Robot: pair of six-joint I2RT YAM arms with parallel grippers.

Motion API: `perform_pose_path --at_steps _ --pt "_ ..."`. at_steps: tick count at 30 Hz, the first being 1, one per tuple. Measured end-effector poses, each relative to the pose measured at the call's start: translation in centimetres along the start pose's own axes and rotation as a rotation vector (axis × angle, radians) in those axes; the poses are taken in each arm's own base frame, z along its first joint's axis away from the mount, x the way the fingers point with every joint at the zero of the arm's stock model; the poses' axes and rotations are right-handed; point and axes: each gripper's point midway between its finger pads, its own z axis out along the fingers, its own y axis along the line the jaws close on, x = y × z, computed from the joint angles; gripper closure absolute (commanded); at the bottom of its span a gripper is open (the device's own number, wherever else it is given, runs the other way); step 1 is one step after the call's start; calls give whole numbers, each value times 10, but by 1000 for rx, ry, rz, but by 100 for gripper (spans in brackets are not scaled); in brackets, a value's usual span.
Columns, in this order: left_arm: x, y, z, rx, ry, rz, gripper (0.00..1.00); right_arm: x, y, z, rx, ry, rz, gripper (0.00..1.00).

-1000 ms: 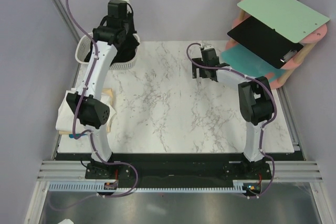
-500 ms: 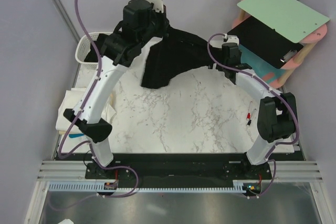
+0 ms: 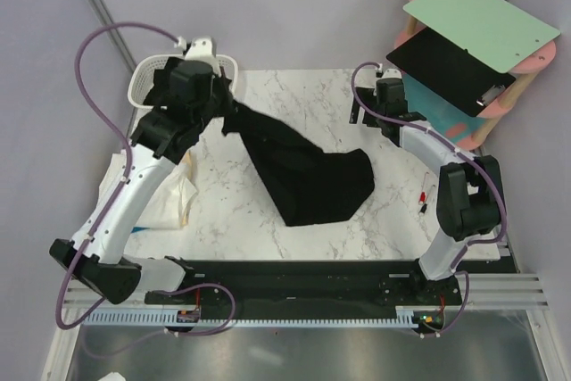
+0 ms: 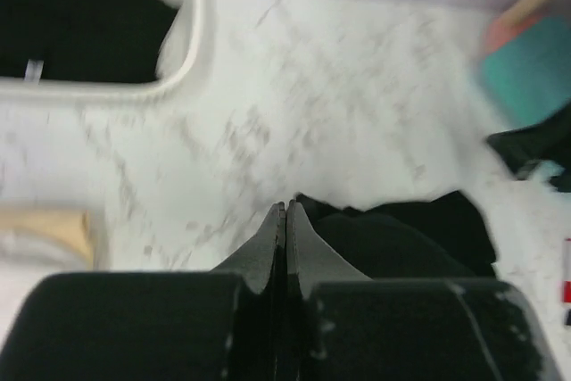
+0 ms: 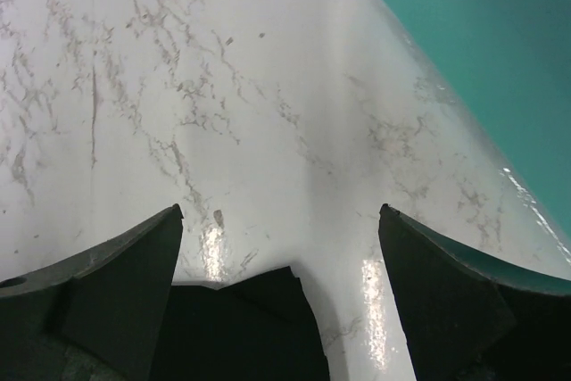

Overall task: Fold and stack the t-shirts
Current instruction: Move the tshirt to the center of the board

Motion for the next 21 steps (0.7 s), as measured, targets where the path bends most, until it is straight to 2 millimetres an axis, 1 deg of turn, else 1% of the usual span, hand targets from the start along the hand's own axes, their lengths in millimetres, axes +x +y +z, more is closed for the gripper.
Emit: perform_pose_path --at_steps 2,3,4,5,7,8,9,10,11,12,13,16,18,21 --pt "54 39 9 -110 102 -50 98 8 6 3 -38 20 0 2" --pt "91 63 13 -180 179 -76 98 15 10 5 -55 38 -3 2" --pt "115 78 14 -224 230 -92 98 23 12 6 -66 56 -7 2" --pt "145 95 14 -279 291 -110 98 32 13 6 -76 78 -11 2" --pt "192 124 7 -372 398 -138 95 52 17 5 -92 121 -22 2" --pt "207 134 2 -408 430 -149 92 62 20 3 -101 142 -26 2" --pt "215 142 -4 -435 449 -160 88 72 23 1 -110 167 -27 3" --pt "218 147 -8 -455 454 -170 81 82 25 -1 -119 193 -26 4" --pt "216 152 -12 -473 446 -180 29 91 26 -4 -125 218 -27 4" --pt "212 155 -14 -481 432 -189 5 98 26 -7 -129 237 -25 4" --pt "207 158 -16 -492 410 -200 0 107 25 -12 -125 265 -21 5" --pt "199 163 -21 -515 379 -214 0 117 20 -28 -112 305 -7 5" --pt "198 163 -22 -515 376 -214 0 118 17 -40 -108 309 3 6" --pt "199 156 -21 -477 386 -219 0 114 12 -58 -98 294 15 7"
